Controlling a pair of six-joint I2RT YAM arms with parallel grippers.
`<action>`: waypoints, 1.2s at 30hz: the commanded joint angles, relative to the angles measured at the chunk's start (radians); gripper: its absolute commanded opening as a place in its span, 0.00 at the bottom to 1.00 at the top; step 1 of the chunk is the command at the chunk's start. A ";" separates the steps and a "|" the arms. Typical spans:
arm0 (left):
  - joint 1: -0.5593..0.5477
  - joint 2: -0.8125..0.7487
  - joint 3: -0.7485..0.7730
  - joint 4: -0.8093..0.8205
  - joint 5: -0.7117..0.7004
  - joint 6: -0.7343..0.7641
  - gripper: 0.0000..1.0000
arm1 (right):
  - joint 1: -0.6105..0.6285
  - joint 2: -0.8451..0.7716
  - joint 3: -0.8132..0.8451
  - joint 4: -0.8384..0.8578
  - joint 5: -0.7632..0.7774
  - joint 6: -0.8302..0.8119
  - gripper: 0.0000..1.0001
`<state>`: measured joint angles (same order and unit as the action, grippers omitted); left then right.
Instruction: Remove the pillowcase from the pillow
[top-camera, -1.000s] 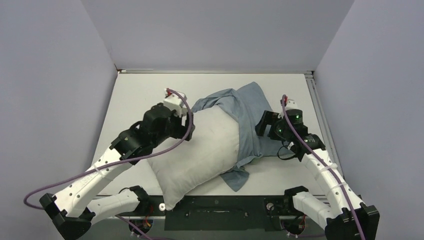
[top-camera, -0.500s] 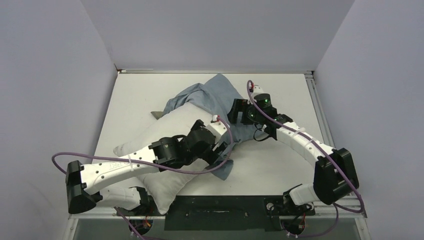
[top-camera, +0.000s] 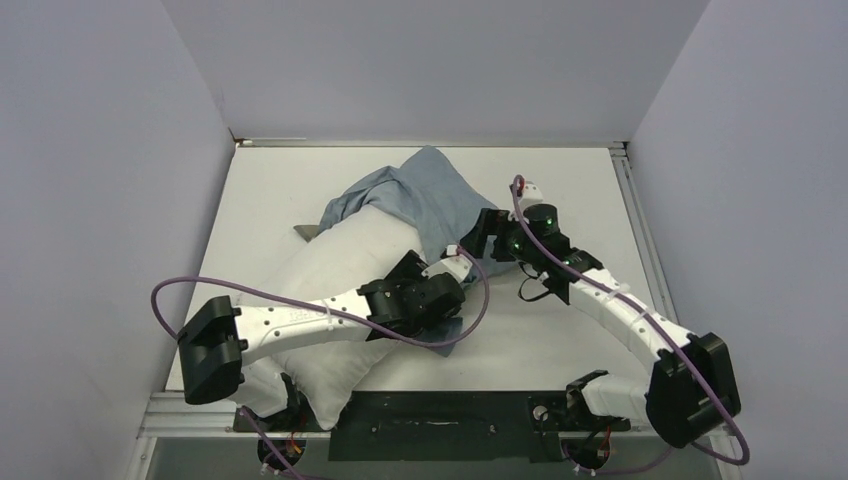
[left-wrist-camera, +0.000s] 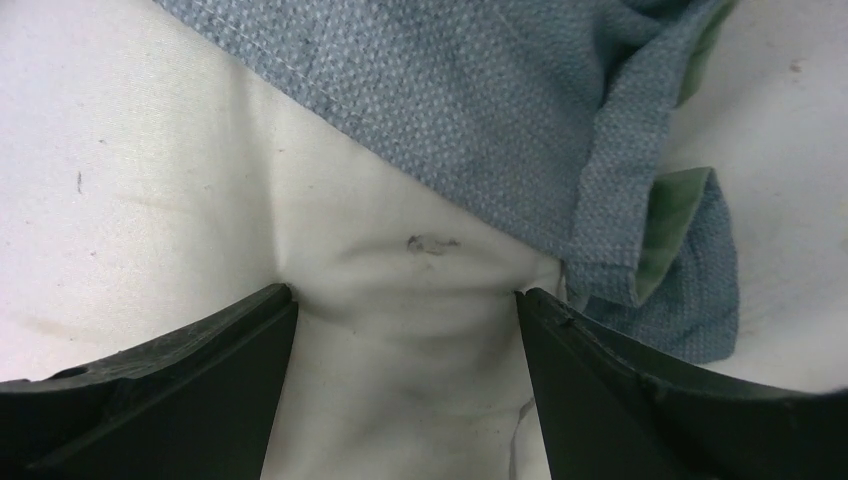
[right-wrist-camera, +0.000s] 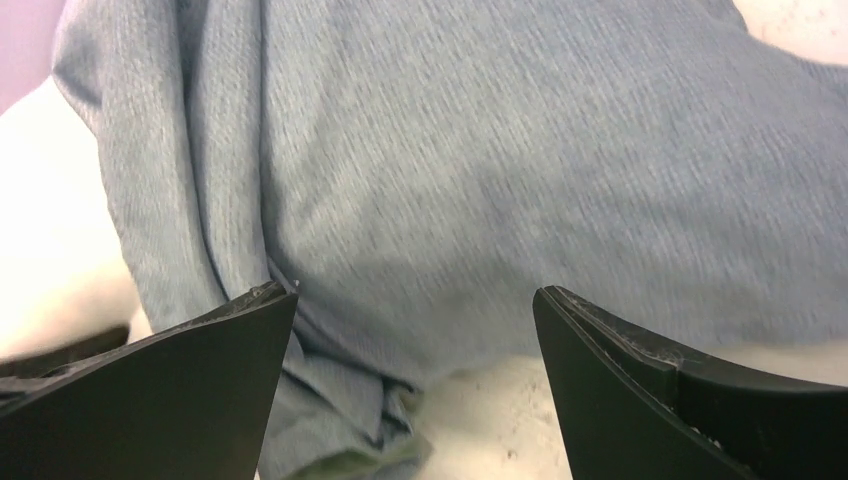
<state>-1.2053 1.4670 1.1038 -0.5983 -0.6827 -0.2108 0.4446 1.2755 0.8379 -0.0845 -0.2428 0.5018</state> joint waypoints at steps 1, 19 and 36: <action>0.035 0.047 -0.038 -0.013 -0.088 -0.105 0.80 | -0.032 -0.152 -0.113 0.024 0.027 0.060 0.93; 0.140 -0.234 -0.188 0.129 0.091 -0.126 0.00 | -0.019 -0.038 -0.395 0.507 -0.160 0.197 0.92; 0.267 -0.372 -0.234 0.049 0.144 -0.242 0.00 | 0.001 0.010 -0.289 0.427 -0.142 0.126 0.05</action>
<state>-0.9829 1.1587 0.8673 -0.4923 -0.5213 -0.3866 0.4694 1.3659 0.4965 0.4023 -0.4389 0.6819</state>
